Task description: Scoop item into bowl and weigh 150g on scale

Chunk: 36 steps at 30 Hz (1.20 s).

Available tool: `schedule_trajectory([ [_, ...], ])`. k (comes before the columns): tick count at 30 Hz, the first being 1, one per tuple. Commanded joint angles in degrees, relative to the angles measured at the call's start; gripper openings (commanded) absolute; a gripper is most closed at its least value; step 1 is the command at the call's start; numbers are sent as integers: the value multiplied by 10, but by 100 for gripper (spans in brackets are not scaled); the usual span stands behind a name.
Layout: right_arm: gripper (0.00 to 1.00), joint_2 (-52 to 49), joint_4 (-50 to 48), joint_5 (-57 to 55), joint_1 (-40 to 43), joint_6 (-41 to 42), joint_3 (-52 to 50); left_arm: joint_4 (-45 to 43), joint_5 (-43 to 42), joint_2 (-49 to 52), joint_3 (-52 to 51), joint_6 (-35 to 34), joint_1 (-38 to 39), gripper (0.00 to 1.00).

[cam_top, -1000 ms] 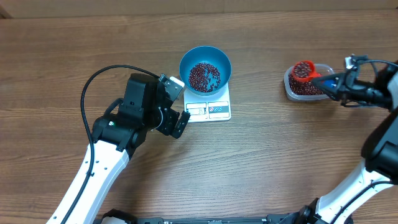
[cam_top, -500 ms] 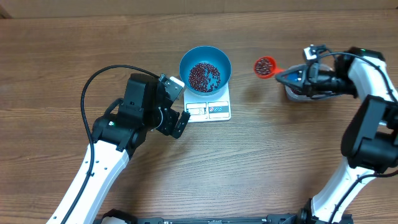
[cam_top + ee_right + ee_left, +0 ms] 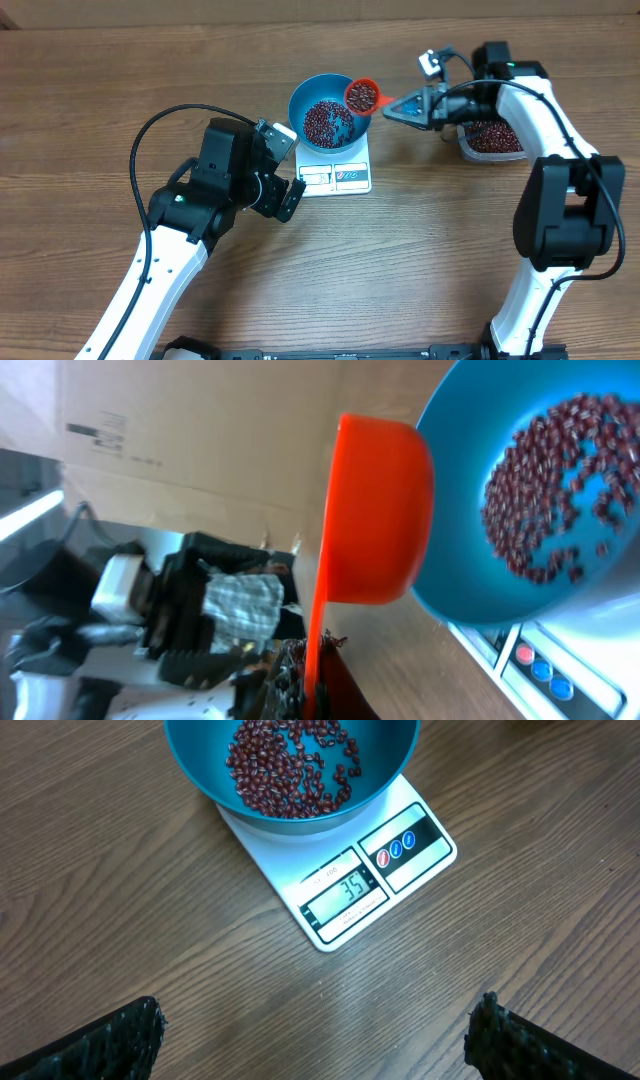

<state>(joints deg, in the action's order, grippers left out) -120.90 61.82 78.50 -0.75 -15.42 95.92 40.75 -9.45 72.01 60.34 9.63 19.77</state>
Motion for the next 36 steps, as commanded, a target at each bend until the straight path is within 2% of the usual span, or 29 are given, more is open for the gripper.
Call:
schedule_trajectory([
  [1, 4, -6, -64, -62, -41, 146, 26, -1, -6, -4, -2, 11, -2, 99],
  [4, 4, -6, -110, -124, -64, 209, 30, -1, -6, -4, -2, 11, -2, 100],
  [7, 4, -6, -112, -211, -83, 234, 46, -1, -6, -4, -2, 11, -2, 100],
  [13, 4, -6, -45, -413, -126, 233, 122, -1, -6, -4, -2, 11, -2, 100],
  [18, 4, -6, 10, -629, -185, 226, 198, -1, -6, -4, -2, 11, -2, 100],
  [28, 4, -6, 47, -1006, -319, 211, 222, -1, -6, -4, -2, 11, -2, 100],
  [32, 4, -6, 48, -1066, -347, 202, 222, -1, -6, -4, -2, 11, -2, 100],
  [36, 4, -6, 45, -1042, -353, 197, 222, -1, -6, -4, -2, 11, -2, 100],
])
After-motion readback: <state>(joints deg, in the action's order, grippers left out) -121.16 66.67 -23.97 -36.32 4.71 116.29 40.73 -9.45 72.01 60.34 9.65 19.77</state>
